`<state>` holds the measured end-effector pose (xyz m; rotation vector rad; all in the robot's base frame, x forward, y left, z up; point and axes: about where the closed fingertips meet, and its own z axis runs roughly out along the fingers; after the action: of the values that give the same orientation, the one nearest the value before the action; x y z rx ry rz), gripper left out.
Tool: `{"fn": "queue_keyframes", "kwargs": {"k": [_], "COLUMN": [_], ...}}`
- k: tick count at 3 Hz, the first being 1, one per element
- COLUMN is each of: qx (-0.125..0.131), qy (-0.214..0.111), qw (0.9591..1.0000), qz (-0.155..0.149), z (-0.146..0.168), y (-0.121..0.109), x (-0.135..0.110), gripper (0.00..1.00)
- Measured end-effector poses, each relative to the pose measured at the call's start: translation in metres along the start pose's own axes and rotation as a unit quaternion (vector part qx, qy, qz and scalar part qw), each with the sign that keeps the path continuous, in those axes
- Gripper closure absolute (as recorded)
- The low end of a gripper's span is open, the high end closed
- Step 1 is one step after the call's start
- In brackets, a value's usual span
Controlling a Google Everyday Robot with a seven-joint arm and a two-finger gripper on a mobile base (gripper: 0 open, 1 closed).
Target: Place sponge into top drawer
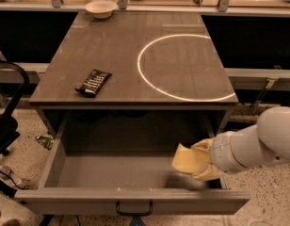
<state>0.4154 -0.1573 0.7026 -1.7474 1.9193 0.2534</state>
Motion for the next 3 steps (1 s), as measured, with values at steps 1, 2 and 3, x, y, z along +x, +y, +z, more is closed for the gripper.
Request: {"fn": "queue_keyframes", "kwargs": {"k": [1,2,3], "qx": [-0.001,-0.007,-0.027], "qy": [0.002,0.000,-0.026], "qw": [0.9999,0.9999,0.9990], "qz": [-0.012,-0.008,0.025], "z": [0.031,0.058,0.087], "y": [-0.028,-0.046,-0.046], "x": [-0.019,-0.029,-0.023], "gripper": [1.00,1.00,0.97]}}
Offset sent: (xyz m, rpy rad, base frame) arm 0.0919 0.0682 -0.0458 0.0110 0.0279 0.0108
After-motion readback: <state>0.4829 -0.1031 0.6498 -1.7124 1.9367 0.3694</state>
